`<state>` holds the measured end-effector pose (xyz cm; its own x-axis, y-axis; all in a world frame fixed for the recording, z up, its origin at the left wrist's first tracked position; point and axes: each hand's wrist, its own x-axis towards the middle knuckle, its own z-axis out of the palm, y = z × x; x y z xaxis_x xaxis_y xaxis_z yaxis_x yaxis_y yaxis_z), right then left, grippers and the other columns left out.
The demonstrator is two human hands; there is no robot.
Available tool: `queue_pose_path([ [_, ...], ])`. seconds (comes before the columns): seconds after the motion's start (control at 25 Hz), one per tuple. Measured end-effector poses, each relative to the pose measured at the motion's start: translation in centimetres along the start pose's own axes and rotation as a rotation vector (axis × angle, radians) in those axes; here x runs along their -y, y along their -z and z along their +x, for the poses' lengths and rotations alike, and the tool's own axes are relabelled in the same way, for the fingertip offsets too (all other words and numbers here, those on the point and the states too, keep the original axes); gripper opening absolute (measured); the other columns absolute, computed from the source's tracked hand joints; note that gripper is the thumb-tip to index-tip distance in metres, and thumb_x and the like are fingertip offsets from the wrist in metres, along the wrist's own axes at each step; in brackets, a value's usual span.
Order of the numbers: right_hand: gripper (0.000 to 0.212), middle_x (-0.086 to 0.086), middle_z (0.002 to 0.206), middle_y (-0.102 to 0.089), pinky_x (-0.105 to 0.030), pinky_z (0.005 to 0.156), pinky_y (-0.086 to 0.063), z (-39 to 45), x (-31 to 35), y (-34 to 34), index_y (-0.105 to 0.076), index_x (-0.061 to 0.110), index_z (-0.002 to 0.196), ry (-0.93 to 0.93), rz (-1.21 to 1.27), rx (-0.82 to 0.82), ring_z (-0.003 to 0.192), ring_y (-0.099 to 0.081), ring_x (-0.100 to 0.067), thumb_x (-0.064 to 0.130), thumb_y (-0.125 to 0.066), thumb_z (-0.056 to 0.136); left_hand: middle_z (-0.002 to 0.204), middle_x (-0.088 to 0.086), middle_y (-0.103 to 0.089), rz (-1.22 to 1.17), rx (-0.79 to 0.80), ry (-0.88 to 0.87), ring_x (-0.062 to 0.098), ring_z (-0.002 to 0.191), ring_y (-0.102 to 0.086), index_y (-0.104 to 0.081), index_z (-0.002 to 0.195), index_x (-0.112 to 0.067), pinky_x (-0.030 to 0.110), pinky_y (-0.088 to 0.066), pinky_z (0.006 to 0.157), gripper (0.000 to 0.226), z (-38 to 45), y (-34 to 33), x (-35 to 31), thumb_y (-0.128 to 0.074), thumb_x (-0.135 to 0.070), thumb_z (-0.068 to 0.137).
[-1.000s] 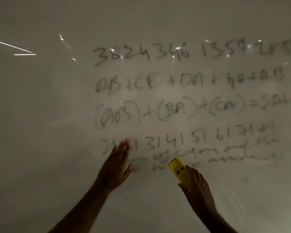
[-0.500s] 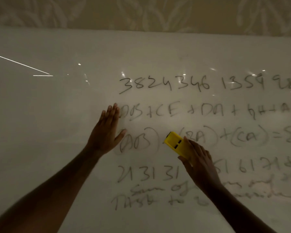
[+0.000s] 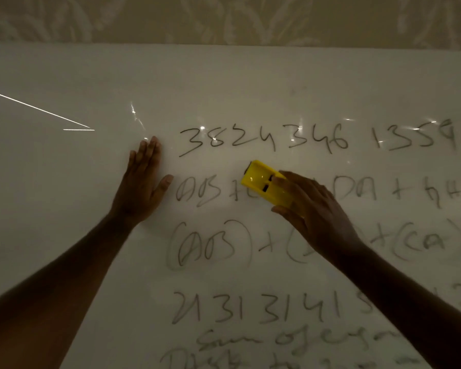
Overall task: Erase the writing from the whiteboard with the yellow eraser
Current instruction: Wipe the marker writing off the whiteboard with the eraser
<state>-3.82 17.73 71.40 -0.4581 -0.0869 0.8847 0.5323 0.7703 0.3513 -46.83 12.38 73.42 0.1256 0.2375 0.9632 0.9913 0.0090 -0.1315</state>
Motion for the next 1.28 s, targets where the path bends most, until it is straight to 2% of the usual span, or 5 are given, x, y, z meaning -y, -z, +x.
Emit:
queue_pose_path([
  [0.24, 0.055, -0.011, 0.154, -0.050, -0.044, 0.103, -0.044, 7.4, -0.6, -3.5, -0.049, 0.013, 0.153, 0.101, -0.071, -0.135, 0.132, -0.053, -0.032, 0.043, -0.053, 0.107, 0.181, 0.012, -0.015, 0.057, -0.140, -0.004, 0.030, 0.169, -0.011, -0.019, 0.172, -0.005, 0.049, -0.009, 0.138, 0.070, -0.1, -1.5, 0.0, -0.031, -0.042, 0.114],
  [0.6, 0.065, -0.016, 0.143, -0.060, -0.046, 0.105, -0.045, 19.5, 2.8, -8.7, -0.048, 0.004, 0.151, 0.067, -0.028, -0.170, 0.128, -0.057, -0.035, 0.036, -0.068, 0.098, 0.181, 0.013, -0.015, 0.001, -0.178, 0.020, 0.029, 0.169, -0.011, -0.020, 0.171, -0.002, 0.049, -0.008, 0.138, 0.072, -0.4, -1.5, 0.4, -0.029, -0.045, 0.114],
  [0.8, 0.060, -0.015, 0.143, -0.061, -0.047, 0.103, -0.048, 20.5, 4.0, -11.0, -0.053, 0.004, 0.148, 0.173, -0.097, -0.187, 0.126, -0.060, -0.036, 0.036, -0.062, 0.099, 0.180, 0.015, -0.017, -0.001, -0.201, 0.017, 0.031, 0.169, -0.012, -0.021, 0.170, -0.001, 0.050, -0.008, 0.138, 0.073, -0.5, -1.7, 0.5, -0.036, -0.041, 0.112],
  [1.08, 0.056, -0.014, 0.143, -0.062, -0.042, 0.104, -0.043, 15.2, 2.3, -9.8, -0.054, 0.005, 0.148, 0.401, -0.231, -0.105, 0.124, -0.059, -0.032, 0.037, -0.059, 0.102, 0.179, 0.017, -0.020, 0.008, -0.228, -0.002, 0.032, 0.168, -0.015, -0.023, 0.170, 0.000, 0.051, -0.010, 0.137, 0.070, -0.6, -1.7, 0.7, -0.036, -0.037, 0.112],
  [1.28, 0.062, -0.017, 0.147, -0.058, -0.049, 0.105, -0.043, 20.1, 0.0, -7.5, -0.050, 0.006, 0.151, 0.252, -0.235, -0.101, 0.129, -0.056, -0.039, 0.045, -0.052, 0.103, 0.180, 0.017, -0.019, 0.013, -0.214, 0.008, 0.032, 0.168, -0.014, -0.022, 0.170, -0.001, 0.050, -0.008, 0.138, 0.071, -0.6, -1.7, 0.7, -0.035, -0.038, 0.111],
])
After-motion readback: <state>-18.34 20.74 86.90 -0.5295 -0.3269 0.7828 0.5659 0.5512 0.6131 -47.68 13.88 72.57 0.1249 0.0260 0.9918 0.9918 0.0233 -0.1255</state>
